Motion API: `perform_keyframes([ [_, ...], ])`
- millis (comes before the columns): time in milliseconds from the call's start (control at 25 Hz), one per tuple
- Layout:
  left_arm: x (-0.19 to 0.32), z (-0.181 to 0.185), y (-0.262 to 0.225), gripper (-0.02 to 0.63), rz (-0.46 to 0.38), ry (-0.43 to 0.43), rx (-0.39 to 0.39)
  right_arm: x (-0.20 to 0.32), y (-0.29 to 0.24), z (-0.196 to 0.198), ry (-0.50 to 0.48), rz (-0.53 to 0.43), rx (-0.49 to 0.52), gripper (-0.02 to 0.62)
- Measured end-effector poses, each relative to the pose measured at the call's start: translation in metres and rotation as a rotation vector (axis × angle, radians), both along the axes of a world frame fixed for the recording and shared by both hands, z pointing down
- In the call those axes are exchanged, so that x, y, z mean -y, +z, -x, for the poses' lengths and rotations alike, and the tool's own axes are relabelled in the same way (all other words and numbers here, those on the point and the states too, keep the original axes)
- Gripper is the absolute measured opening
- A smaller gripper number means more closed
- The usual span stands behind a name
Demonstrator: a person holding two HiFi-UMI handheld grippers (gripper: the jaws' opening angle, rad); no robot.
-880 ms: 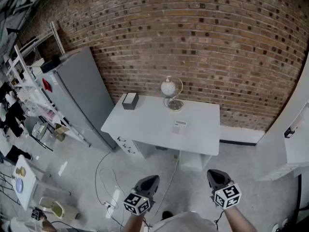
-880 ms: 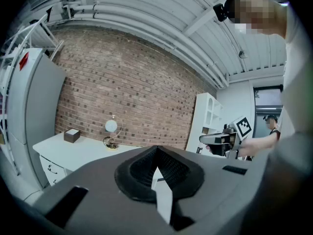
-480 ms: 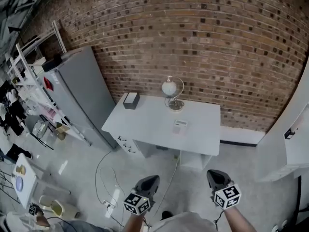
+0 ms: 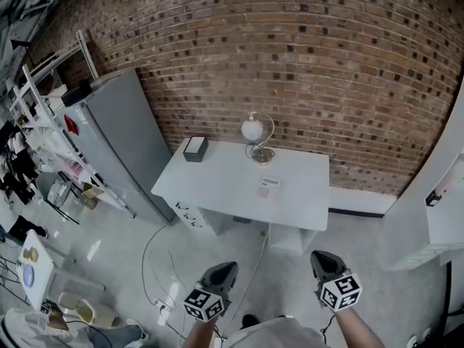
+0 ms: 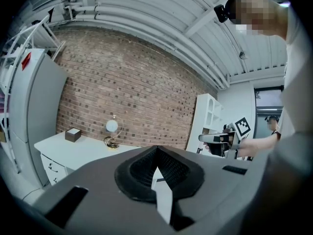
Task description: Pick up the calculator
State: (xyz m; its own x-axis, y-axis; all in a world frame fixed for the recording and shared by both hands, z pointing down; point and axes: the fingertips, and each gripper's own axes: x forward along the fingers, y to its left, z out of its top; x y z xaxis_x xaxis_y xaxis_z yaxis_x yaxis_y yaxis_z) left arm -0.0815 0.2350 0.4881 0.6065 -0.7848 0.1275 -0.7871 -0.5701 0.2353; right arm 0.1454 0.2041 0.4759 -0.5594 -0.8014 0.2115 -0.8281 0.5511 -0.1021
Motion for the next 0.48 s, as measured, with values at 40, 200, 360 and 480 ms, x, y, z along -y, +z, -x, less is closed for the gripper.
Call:
perform_keyframes([
  [40, -0.0007, 0.0005, 0.0005, 0.014, 0.001, 0.001, -0.002, -0.0007, -0.0007, 0.0006, 0.002, -0.001, -0.001, 0.012],
  [200, -0.0027, 0.0007, 0.0026, 0.014, 0.002, 0.004, -0.005, -0.0028, -0.0012, 0.0027, 0.003, -0.003, 0.0, 0.035],
  [360, -0.0043, 0.003, 0.003, 0.014, 0.003, 0.006, -0.008, -0.0049, 0.0026, 0.0053, 0.002, 0.004, 0.005, 0.054],
  [480, -0.0053, 0.0065, 0.0021, 0.014, 0.006, 0.007, -0.009, -0.0058, -0.0001, 0.0089, 0.005, 0.007, 0.01, 0.074],
])
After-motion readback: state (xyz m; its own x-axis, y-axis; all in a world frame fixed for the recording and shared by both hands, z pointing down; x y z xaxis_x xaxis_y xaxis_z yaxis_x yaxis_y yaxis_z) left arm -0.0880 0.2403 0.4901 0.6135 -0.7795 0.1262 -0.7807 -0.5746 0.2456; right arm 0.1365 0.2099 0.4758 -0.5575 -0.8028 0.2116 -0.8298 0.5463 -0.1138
